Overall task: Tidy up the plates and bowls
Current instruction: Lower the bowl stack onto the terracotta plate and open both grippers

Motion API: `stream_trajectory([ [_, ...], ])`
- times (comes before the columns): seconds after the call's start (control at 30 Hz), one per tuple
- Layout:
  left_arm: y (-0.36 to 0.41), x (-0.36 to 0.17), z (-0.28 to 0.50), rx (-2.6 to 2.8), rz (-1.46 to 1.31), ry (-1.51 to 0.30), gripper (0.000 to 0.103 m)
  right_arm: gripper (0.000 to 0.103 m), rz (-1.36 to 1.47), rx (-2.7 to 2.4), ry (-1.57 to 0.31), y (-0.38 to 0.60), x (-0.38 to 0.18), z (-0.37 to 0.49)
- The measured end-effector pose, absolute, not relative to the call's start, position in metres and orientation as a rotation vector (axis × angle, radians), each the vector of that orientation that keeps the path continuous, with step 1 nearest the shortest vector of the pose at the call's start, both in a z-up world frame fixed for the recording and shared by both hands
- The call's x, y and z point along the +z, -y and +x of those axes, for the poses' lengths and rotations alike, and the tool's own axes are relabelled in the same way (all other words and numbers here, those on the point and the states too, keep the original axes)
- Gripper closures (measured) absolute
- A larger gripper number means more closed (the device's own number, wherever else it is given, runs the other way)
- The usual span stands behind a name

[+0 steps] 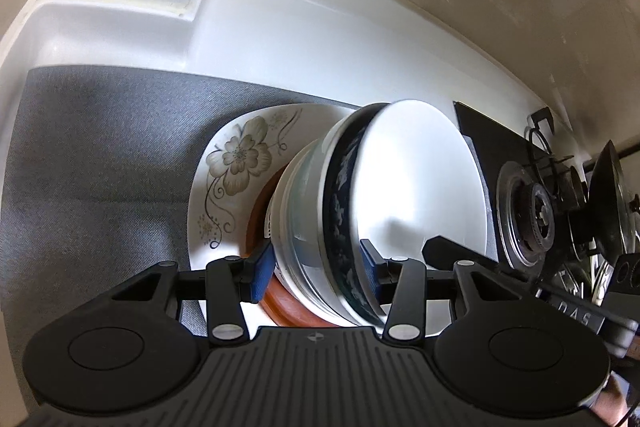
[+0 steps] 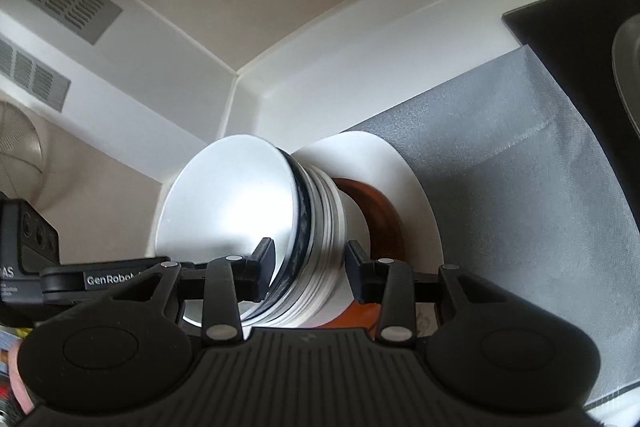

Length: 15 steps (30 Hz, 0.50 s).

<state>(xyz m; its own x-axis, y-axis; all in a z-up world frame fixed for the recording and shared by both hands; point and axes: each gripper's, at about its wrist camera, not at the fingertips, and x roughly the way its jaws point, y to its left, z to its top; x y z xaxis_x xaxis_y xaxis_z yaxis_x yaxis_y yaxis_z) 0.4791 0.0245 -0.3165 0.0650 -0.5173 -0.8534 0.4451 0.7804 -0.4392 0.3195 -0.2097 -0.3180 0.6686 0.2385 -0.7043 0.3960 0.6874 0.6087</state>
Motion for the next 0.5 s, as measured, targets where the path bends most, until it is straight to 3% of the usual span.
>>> stream_trajectory([
  [0.33, -0.028, -0.318, 0.472, -0.752, -0.059, -1.252, 0.055, 0.059, 0.893, -0.118, -0.835, 0.211, -0.326, 0.311],
  [0.37, -0.030, -0.318, 0.471, -0.751, -0.074, -1.252, 0.054, 0.055, 0.885, -0.143, -0.841, 0.210, -0.324, 0.310],
  [0.43, -0.035, -0.312, 0.466, -0.730, -0.089, -1.232, 0.051, 0.032, 0.834, -0.216, -0.847, 0.206, -0.316, 0.304],
  [0.5, -0.040, -0.298, 0.455, -0.720, -0.075, -1.177, 0.045, 0.030, 0.807, -0.220, -0.820, 0.200, -0.303, 0.291],
])
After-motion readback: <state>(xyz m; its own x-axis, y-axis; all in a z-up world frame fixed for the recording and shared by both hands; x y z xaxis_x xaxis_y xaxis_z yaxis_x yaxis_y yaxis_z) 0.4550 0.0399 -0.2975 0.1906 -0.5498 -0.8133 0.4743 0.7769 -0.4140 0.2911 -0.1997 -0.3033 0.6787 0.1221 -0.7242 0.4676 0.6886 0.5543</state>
